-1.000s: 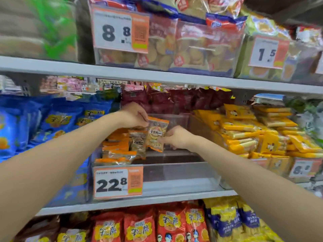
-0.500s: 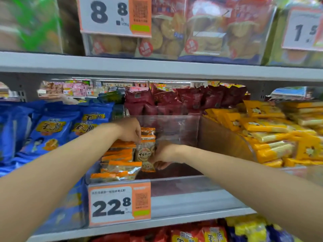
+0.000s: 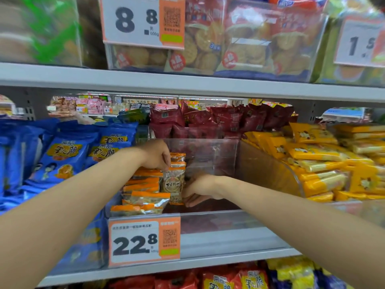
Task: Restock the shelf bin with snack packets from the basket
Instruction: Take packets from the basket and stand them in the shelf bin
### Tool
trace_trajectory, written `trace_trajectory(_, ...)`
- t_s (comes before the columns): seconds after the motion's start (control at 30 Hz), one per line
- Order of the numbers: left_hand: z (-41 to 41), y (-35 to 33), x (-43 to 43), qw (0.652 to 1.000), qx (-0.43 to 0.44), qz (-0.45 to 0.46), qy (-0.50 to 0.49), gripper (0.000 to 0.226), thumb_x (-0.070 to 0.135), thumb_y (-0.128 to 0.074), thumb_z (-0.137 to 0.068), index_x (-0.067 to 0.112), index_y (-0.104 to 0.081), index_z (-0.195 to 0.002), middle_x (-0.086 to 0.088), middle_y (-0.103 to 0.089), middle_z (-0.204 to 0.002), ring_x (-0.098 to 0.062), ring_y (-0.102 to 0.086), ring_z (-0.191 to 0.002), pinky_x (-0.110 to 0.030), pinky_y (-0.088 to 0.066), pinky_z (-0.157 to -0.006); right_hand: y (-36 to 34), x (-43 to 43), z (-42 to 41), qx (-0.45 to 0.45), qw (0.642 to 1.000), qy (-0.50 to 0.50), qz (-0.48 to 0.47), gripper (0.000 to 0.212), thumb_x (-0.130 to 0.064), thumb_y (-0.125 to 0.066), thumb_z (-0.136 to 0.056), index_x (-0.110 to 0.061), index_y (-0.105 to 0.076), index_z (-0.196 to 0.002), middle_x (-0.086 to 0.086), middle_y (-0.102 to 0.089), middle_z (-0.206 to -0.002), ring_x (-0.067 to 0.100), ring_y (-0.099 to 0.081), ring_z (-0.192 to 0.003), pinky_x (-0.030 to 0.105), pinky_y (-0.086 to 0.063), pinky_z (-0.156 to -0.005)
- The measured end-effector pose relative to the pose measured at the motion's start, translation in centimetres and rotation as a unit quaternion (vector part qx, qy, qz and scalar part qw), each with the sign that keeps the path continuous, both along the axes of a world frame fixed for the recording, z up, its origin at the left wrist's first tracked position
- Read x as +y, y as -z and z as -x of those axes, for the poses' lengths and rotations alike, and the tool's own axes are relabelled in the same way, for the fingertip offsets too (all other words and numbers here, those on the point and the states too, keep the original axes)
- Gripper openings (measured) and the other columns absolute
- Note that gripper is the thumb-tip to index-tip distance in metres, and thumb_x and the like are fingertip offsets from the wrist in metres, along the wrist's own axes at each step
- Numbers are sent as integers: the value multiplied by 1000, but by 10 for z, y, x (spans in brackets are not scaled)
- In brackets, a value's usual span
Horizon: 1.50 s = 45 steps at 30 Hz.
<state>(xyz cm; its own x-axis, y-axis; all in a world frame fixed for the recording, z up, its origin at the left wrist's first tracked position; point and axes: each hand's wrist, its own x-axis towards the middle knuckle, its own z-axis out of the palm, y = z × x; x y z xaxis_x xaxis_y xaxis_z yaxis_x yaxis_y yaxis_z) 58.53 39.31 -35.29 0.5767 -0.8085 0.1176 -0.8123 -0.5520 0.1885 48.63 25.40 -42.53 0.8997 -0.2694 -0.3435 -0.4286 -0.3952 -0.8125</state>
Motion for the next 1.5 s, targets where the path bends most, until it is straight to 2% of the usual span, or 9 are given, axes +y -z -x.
trace_trajectory(0.2,24,-18,19,992,70,107,-21,13,14,-59,-94,18,-69,-102,4,-69,-88,-13,-66,-85,-28,-56,-79,-28,4,22,41,999,34,7,29,-8,-52,-98,7,-54,-124,21,-63,-105,29,-66,-95,36,-53,-94)
trace_trajectory(0.3,35,-27,38,976,145,161,-25,20,3,-52,-96,11,-68,-103,-6,-70,-91,-15,-68,-79,-22,-58,-68,-50,23,37,47,992,27,-118,41,-27,-50,-101,8,-53,-122,25,-64,-114,35,-63,-111,38,-55,-88)
trace_trajectory(0.5,42,-36,74,972,154,172,-45,28,-5,-43,-95,5,-67,-107,-10,-70,-97,-14,-66,-76,-18,-55,-62,-66,71,52,59,979,-38,-194,62,-38,-31,-106,14,-35,-140,29,-42,-145,36,-42,-136,40,-36,-110)
trace_trajectory(0.63,44,-40,89,966,163,195,-45,26,-3,-46,-96,3,-67,-108,-13,-70,-102,-17,-66,-78,-17,-55,-61,-64,65,60,72,987,-8,-146,60,-42,-32,-105,10,-48,-132,27,-50,-138,34,-49,-130,37,-43,-104)
trace_trajectory(0.77,52,-40,94,970,152,183,-42,22,1,-51,-95,7,-67,-108,-9,-71,-101,-17,-68,-84,-25,-57,-74,-64,73,71,92,993,-52,-55,59,-47,-26,-105,-1,-63,-103,15,-69,-101,27,-64,-101,45,-45,-105)
trace_trajectory(0.93,68,-39,95,972,149,180,-42,18,5,-57,-94,9,-69,-107,-4,-72,-95,-14,-69,-82,-25,-57,-72,-61,77,76,64,989,-87,-105,51,-45,-29,-105,-8,-63,-104,11,-68,-111,26,-61,-111,43,-47,-99)
trace_trajectory(1.07,86,-40,93,962,169,210,-48,16,6,-60,-93,9,-70,-105,-6,-73,-95,-14,-69,-80,-24,-57,-72,-58,71,87,-81,997,6,3,48,-37,-35,-104,-2,-68,-107,14,-71,-111,26,-66,-103,34,-53,-92)
trace_trajectory(1.23,130,-37,72,951,171,254,-33,13,6,-58,-92,7,-70,-96,-10,-72,-87,-10,-62,-66,-19,-54,-59,-47,48,129,-321,926,142,141,22,-19,-55,-88,-20,-69,-72,8,-73,-80,27,-69,-78,44,-57,-80)
trace_trajectory(1.5,240,9,-5,944,249,205,71,13,5,-59,-92,9,-70,-87,-2,-67,-73,-8,-59,-61,-15,-50,-53,20,0,278,-323,895,223,212,12,-10,-67,-83,-20,-64,-78,-5,-64,-72,10,-60,-70,27,-48,-68)
